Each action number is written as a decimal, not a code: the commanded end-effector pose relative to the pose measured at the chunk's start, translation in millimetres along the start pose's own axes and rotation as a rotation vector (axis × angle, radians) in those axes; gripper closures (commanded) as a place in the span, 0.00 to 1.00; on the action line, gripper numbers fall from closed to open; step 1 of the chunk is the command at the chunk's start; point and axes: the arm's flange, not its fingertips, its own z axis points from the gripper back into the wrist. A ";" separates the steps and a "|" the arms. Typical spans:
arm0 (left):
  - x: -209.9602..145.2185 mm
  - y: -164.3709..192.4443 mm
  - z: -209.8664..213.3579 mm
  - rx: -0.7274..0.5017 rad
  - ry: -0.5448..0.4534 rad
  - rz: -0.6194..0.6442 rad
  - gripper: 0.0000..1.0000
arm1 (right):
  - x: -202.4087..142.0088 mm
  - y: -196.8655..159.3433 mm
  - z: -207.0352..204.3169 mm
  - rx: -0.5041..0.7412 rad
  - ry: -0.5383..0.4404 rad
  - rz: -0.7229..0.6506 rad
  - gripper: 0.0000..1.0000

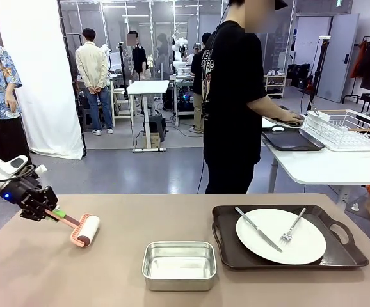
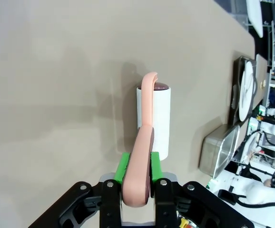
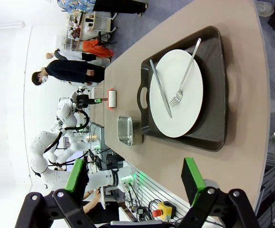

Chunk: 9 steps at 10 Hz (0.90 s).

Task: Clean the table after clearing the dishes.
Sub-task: When the left (or right) Handle tray is removed, use the left hand (or right hand) to clean the left (or right) side of the table with the Lint Roller.

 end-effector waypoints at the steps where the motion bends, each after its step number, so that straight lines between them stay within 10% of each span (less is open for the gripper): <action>1: -1.3 59.3 -4.0 0.197 -0.038 -0.033 0.79 | -1.4 4.0 -0.7 -0.001 -0.004 -0.008 0.00; 9: -9.6 54.6 72.3 0.573 -0.085 -0.023 0.79 | -1.4 4.0 -0.7 -0.001 -0.004 -0.008 0.00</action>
